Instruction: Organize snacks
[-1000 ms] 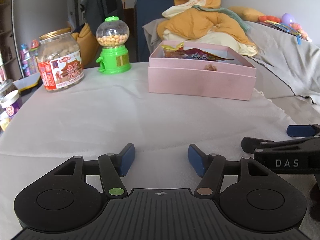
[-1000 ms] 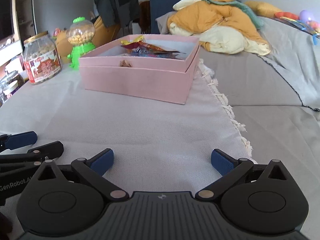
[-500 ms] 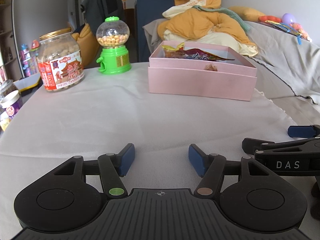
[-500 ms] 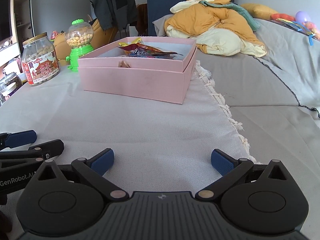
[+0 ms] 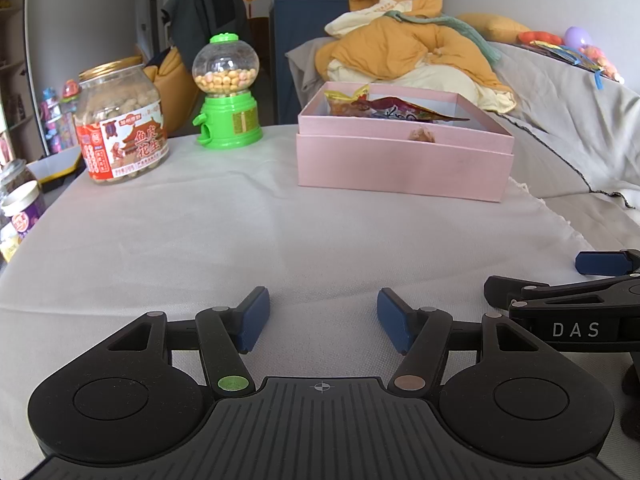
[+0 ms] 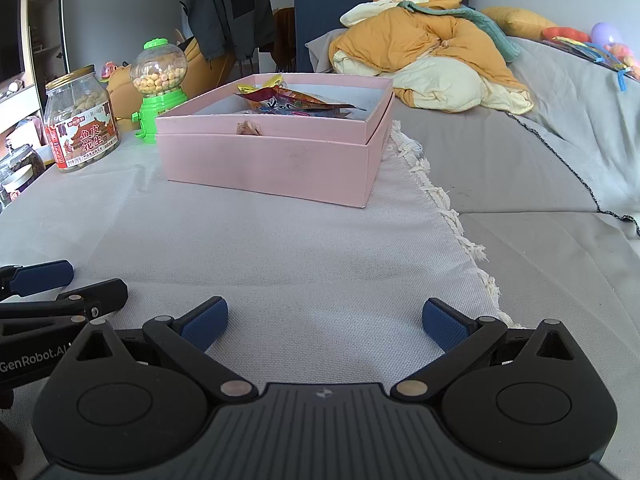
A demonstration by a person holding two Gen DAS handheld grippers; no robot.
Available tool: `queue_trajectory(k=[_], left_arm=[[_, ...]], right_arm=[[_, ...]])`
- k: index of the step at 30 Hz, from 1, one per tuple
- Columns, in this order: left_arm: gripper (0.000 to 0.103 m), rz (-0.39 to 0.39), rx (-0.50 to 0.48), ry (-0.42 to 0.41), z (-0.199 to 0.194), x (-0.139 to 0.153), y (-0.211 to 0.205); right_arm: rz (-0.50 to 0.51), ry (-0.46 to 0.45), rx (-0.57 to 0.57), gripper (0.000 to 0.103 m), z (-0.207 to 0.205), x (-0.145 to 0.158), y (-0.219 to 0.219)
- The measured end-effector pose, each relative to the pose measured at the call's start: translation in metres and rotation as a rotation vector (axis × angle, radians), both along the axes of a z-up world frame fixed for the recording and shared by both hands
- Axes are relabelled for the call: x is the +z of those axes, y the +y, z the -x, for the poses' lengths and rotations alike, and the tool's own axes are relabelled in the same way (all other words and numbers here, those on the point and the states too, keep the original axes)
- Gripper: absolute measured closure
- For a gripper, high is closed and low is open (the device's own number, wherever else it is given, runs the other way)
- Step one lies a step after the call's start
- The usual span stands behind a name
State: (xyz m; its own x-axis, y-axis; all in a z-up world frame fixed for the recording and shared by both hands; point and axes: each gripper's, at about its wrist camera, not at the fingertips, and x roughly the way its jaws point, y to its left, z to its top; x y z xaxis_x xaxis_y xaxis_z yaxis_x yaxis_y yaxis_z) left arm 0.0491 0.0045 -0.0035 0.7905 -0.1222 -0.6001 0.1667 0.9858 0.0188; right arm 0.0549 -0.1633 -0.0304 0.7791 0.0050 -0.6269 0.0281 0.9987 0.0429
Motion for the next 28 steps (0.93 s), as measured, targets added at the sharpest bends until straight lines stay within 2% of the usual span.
queue_trajectory(k=[21, 28], left_arm=[[0.038, -0.015, 0.007, -0.002, 0.0038, 0.0005, -0.0061], [0.038, 0.005, 0.005, 0.000, 0.0025, 0.0008, -0.0013]], right_arm=[[0.001, 0.000, 0.000, 0.000, -0.0001, 0.0000, 0.0004], [0.001, 0.000, 0.000, 0.000, -0.0001, 0.0000, 0.0001]])
